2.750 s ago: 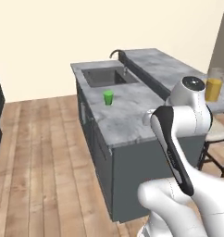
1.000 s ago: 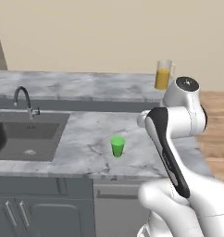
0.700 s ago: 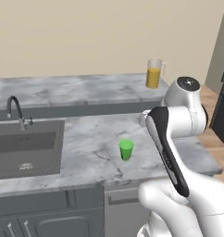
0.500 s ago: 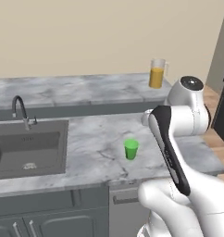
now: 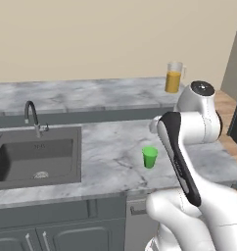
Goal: Place the pitcher and cup on the dining counter for serving.
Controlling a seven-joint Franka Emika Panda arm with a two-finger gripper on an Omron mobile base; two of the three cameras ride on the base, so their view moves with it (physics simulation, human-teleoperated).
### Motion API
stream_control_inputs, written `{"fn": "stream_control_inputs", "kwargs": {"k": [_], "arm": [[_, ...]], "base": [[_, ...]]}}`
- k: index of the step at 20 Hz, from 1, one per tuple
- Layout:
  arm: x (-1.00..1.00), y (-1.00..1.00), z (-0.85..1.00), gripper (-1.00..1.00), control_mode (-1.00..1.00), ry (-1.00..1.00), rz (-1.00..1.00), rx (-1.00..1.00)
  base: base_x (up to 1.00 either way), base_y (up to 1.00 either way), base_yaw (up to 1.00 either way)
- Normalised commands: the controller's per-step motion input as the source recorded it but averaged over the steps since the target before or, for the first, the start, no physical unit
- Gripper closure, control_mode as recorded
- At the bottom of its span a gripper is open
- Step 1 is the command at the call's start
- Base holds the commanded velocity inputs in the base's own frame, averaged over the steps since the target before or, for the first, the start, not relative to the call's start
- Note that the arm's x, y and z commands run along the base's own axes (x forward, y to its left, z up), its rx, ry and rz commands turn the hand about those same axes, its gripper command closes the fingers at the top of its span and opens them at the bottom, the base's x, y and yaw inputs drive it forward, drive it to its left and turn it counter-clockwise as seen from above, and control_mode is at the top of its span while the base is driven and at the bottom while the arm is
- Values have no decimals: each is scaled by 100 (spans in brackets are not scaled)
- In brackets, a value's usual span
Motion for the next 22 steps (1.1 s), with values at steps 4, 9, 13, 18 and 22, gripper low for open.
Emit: {"fn": "stream_control_inputs", "kwargs": {"k": [4,9,13,18,22], "arm": [[39,-4,-48,-100,-100,20,0,0],[55,-22,-55,-100,-100,28,0,0],[41,-40,-32,-100,-100,16,0,3],[8,-5,-8,-100,-100,0,0,3],[14,0,-44,-100,-100,0,0,0]], "base": [[0,0,0],[0,0,0],[0,0,0],[0,0,0],[0,0,0]]}}
